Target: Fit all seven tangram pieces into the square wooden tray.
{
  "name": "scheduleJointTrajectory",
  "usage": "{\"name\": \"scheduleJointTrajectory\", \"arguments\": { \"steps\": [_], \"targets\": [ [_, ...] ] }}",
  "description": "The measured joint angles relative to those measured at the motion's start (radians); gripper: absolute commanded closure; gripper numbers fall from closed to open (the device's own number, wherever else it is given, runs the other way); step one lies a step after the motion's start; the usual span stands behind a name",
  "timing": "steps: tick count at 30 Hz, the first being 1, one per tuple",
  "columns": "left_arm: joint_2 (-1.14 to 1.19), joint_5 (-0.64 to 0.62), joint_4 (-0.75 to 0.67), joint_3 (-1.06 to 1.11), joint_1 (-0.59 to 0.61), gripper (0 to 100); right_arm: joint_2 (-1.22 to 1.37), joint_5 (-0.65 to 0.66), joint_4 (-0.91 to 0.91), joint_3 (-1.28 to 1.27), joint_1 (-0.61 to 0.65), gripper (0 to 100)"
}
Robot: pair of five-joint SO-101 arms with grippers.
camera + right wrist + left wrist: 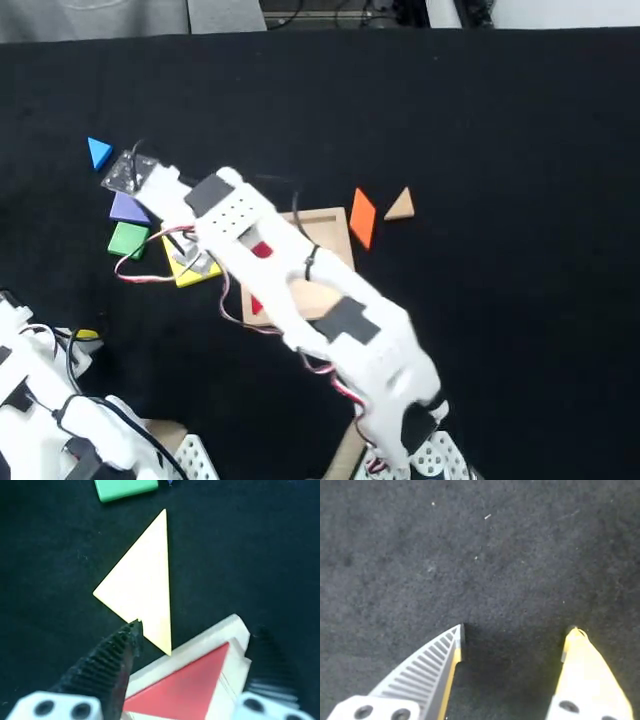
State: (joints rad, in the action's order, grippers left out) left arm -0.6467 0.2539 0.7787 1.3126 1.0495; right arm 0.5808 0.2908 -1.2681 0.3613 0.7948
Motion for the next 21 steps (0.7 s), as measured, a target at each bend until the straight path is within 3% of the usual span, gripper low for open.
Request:
{"name": "scheduleJointTrajectory", "arguments": {
  "steps": [10,21],
  "targets": [
    [0.0,0.0,0.0,0.0,0.0,68,0.172,0.002,-0.083,0.198,0.13,65.3],
    [0.0,0.0,0.0,0.0,0.0,68,0.356,0.002,-0.13,0.374,0.12,65.4]
  ]
}}
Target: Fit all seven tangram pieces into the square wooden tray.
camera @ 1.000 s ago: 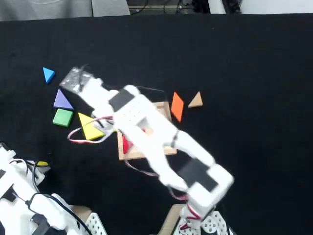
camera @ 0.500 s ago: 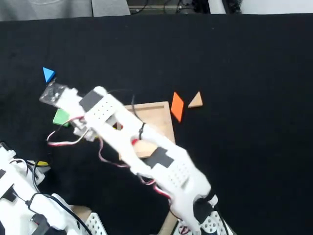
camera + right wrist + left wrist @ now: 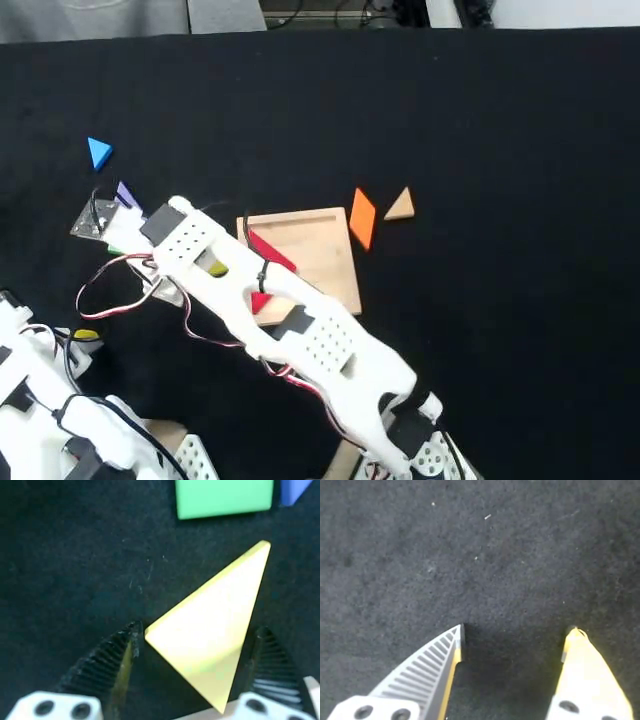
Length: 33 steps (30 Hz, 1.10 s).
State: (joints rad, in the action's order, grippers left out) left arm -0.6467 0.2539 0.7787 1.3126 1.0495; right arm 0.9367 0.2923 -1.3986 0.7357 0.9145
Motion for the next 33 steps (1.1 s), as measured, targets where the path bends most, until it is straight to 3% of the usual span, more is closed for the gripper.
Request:
{"name": "scheduleJointTrajectory", "arguments": {
  "steps": [12,21,33],
  "targets": [
    [0.0,0.0,0.0,0.0,0.0,68,0.117,0.002,-0.084,0.183,0.0,66.0],
    [0.0,0.0,0.0,0.0,0.0,68,0.196,0.002,-0.16,0.336,-0.008,86.1],
    [0.0,0.0,0.0,0.0,0.0,68,0.239,0.002,-0.328,0.615,-0.052,86.4]
  ]
}}
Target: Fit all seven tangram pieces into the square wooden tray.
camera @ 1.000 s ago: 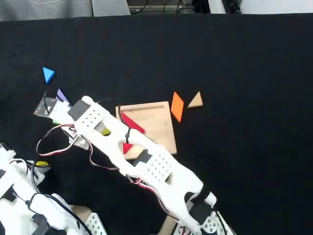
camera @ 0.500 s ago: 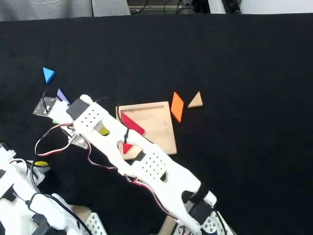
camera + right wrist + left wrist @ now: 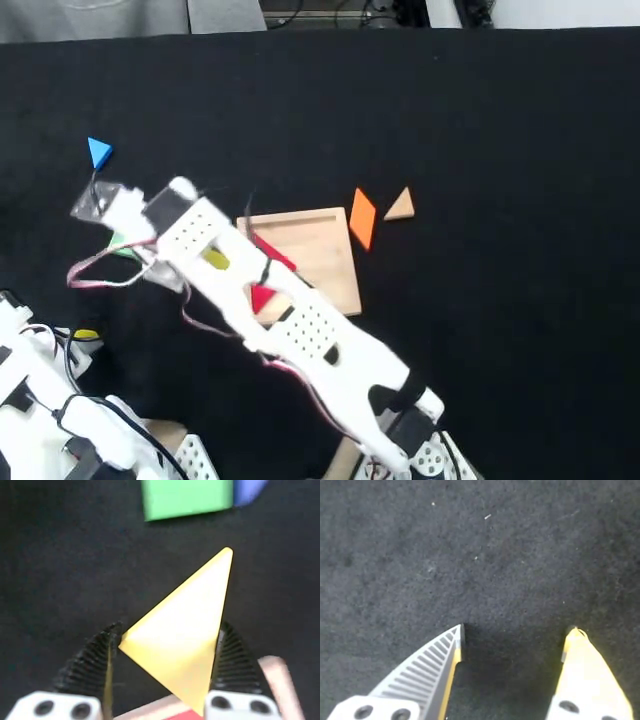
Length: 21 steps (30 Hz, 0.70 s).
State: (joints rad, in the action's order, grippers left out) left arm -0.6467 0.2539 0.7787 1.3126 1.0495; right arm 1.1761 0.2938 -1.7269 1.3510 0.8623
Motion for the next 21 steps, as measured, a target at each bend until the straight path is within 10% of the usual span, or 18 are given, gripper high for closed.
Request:
{"name": "scheduleJointTrajectory", "arguments": {
  "steps": [9,21],
  "targets": [
    [0.0,0.0,0.0,0.0,0.0,68,-0.204,0.0,-0.002,-0.008,-0.164,86.4],
    [0.0,0.0,0.0,0.0,0.0,68,-0.996,0.0,-0.003,-0.69,-0.285,86.4]
  ]
}}
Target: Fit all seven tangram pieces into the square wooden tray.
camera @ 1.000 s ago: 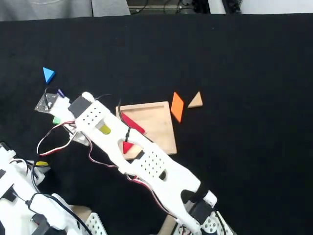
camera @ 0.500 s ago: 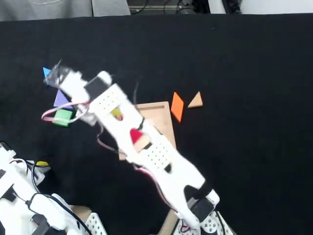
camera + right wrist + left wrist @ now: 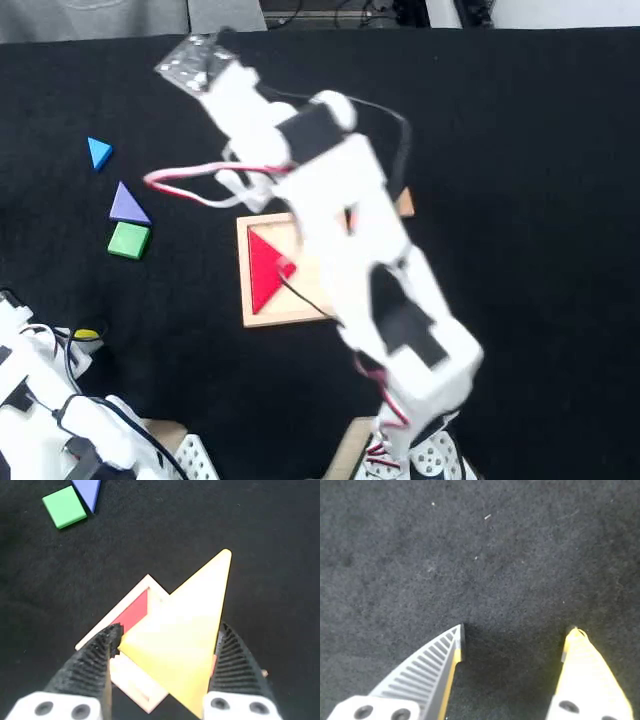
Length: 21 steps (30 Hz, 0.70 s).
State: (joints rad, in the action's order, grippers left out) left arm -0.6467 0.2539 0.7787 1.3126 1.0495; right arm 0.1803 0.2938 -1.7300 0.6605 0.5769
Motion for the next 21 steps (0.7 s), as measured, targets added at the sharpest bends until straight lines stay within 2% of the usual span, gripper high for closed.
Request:
{"name": "scheduleJointTrajectory", "arguments": {
  "steps": [5,10,16,21],
  "targets": [
    [0.0,-0.002,0.0,0.006,0.0,68,-0.255,0.0,0.0,-0.29,0.0,86.4],
    [-0.003,-0.002,0.0,0.006,0.0,68,-0.376,-0.006,0.057,-0.611,0.0,86.4],
    [-0.003,-0.002,0.0,0.006,0.0,68,-0.476,-0.135,0.255,-0.902,-0.051,86.4],
    [-0.003,-0.002,0.0,0.006,0.0,68,-0.555,-0.264,0.304,-0.997,-0.074,86.4]
  ]
}}
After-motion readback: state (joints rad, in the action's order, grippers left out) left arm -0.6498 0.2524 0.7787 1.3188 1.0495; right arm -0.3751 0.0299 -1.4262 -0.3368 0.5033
